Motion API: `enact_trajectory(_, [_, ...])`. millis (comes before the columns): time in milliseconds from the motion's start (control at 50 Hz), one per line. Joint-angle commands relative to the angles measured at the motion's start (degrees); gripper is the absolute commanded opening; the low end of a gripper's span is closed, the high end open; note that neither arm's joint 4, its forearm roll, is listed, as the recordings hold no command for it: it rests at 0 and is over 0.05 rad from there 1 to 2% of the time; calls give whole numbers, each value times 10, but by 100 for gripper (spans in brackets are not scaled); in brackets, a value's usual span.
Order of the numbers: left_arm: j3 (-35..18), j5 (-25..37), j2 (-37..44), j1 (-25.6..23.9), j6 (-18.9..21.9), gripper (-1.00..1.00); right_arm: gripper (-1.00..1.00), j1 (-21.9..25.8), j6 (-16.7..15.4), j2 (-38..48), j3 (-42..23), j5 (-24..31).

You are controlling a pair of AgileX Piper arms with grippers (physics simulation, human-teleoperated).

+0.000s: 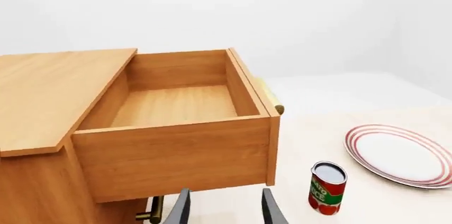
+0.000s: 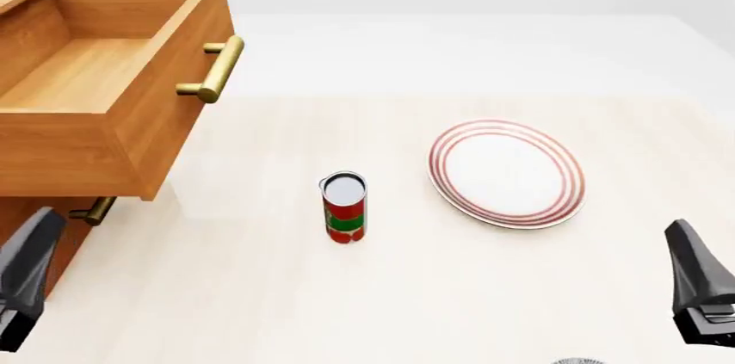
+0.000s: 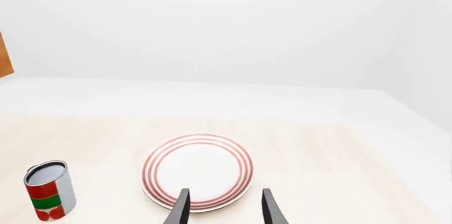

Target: Put the bowl in the top drawer of the cabinet.

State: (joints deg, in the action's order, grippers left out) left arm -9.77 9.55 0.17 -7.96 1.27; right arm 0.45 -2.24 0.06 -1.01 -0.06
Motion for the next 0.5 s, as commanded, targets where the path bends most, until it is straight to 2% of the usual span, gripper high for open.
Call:
enact_trajectory(20, [-66, 59, 0, -45, 8, 100, 100, 0, -2, 0, -1, 0])
enact_trajectory(220, [-92, 52, 39, -83, 19, 100, 100, 0, -2, 0, -1, 0])
enact_trajectory(500, [-146, 45, 82, -170, -28, 100, 100, 0, -2, 0, -1, 0])
